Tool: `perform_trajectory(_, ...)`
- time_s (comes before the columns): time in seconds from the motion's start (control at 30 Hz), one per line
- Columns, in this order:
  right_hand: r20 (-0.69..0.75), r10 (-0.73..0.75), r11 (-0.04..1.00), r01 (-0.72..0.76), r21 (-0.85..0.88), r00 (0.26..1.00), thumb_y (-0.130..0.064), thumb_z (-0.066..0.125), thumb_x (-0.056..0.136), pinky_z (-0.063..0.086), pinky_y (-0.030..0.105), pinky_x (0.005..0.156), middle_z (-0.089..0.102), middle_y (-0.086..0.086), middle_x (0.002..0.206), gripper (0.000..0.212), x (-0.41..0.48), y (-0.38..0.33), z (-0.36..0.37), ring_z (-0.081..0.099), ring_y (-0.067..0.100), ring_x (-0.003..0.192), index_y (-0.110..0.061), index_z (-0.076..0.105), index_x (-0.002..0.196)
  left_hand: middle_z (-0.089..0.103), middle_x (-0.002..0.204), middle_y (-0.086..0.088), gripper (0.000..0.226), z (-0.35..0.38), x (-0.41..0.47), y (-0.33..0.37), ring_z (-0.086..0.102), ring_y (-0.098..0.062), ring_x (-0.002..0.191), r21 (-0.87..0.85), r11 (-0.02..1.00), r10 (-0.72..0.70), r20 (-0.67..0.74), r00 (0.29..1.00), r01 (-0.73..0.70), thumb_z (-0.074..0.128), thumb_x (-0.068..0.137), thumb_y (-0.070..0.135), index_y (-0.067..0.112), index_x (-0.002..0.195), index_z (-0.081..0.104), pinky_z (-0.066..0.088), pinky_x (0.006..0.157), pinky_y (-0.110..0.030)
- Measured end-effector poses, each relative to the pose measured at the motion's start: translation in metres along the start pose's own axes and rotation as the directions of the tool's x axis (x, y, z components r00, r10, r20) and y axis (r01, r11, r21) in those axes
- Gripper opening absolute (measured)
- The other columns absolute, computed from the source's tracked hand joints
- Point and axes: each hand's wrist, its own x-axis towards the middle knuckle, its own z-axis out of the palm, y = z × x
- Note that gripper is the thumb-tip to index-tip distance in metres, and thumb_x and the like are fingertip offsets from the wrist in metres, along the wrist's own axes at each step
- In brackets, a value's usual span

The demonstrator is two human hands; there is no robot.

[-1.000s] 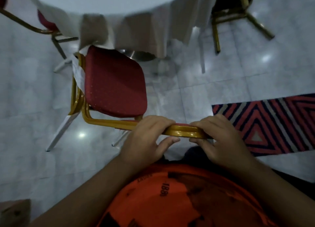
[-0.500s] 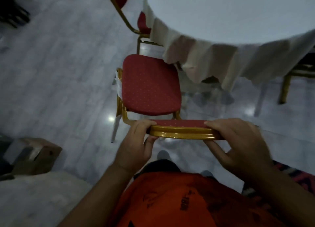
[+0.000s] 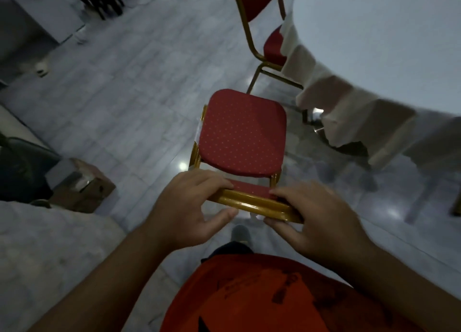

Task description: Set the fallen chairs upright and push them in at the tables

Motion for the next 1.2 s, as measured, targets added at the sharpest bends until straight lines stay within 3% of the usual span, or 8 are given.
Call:
perform_trajectory(0.13,0.053,0.099,0.993,-0.102,0.058,0.994,-0.076,0.036,0.088,0.046,0.028,0.081,0.053,-0.02,0.103,0.054,-0.007,0.013,0.022,0.047,0.0,0.093,-0.035,0.057,0.115,0.069,0.099,0.012,0.048,0.004,0.003,0.003,0.06,-0.009,0.091,0.193,0.98,0.055,-0.038,0.998,-0.046,0.058,0.087,0.071,0.028,0.104,0.071,0.046,0.077,-0.032)
perform_trajectory(0.23,0.041,0.084,0.996,-0.085,0.033,0.996,-0.072,0.039,0.088,0.04,0.024,0.073,0.049,-0.016,0.093,0.048,0.009,0.004,0.036,0.044,0.005,0.085,-0.031,0.056,0.104,0.065,0.085,0.006,0.049,0.011,0.01,-0.006,0.056,-0.014,0.076,0.272,0.953,0.159,-0.073,0.985,-0.134,0.052,0.092,0.069,0.022,0.091,0.069,0.046,0.062,-0.035)
perform_trajectory(0.37,-0.024,0.098,0.995,-0.097,0.01,0.995,-0.067,0.044,0.09,0.038,0.021,0.07,0.045,-0.017,0.092,0.038,0.02,0.001,0.032,0.042,0.005,0.083,-0.032,0.054,0.099,0.061,0.075,0.003,0.048,0.015,0.013,-0.02,0.054,-0.014,0.066,0.293,0.946,0.204,-0.204,0.958,-0.14,0.059,0.092,0.065,0.019,0.08,0.067,0.04,0.055,-0.028)
perform_trajectory(0.47,-0.058,0.115,0.993,-0.116,-0.009,0.992,-0.071,0.04,0.091,0.037,0.02,0.07,0.047,-0.016,0.091,0.045,0.014,0.005,0.026,0.043,0.004,0.082,-0.03,0.056,0.099,0.059,0.073,0.004,0.047,0.024,0.015,-0.014,0.052,-0.013,0.065,0.261,0.953,0.219,-0.237,0.946,-0.155,0.058,0.093,0.064,0.02,0.078,0.067,0.033,0.059,-0.024)
perform_trajectory(0.53,-0.073,0.133,0.991,-0.135,-0.026,0.988,-0.073,0.038,0.09,0.038,0.02,0.069,0.048,-0.016,0.089,0.048,0.003,0.006,0.023,0.043,0.003,0.081,-0.03,0.058,0.097,0.06,0.074,0.004,0.047,0.03,0.014,-0.01,0.054,-0.013,0.066,0.222,0.957,0.24,-0.228,0.944,-0.189,0.056,0.094,0.064,0.021,0.08,0.067,0.037,0.058,-0.024)
perform_trajectory(0.63,-0.11,0.135,0.989,-0.141,-0.052,0.985,-0.072,0.044,0.089,0.037,0.021,0.067,0.044,-0.018,0.084,0.044,-0.015,0.005,0.02,0.04,0.002,0.076,-0.03,0.057,0.09,0.061,0.076,0.004,0.048,0.04,0.009,-0.007,0.057,-0.015,0.068,0.134,0.961,0.267,-0.208,0.941,-0.243,0.054,0.094,0.064,0.02,0.083,0.069,0.047,0.055,-0.033)
perform_trajectory(0.87,-0.274,0.088,0.984,-0.126,-0.128,0.958,-0.063,0.057,0.089,0.033,0.025,0.061,0.045,-0.008,0.075,0.046,-0.072,0.006,0.007,0.04,0.01,0.068,-0.018,0.058,0.076,0.063,0.077,0.004,0.05,0.06,0.017,0.024,0.057,-0.016,0.068,-0.031,0.913,0.395,-0.186,0.9,-0.407,0.056,0.093,0.064,0.018,0.086,0.073,0.047,0.057,-0.037)
perform_trajectory(1.2,-0.333,0.3,0.929,-0.353,-0.111,0.894,-0.064,0.053,0.092,0.04,0.031,0.059,0.044,-0.011,0.08,0.045,-0.14,0.029,0.005,0.042,0.008,0.071,-0.021,0.055,0.08,0.06,0.077,0.008,0.044,0.102,0.055,0.073,0.052,-0.013,0.07,-0.108,0.802,0.581,-0.087,0.809,-0.588,0.066,0.087,0.065,0.022,0.091,0.075,0.042,0.058,-0.036)
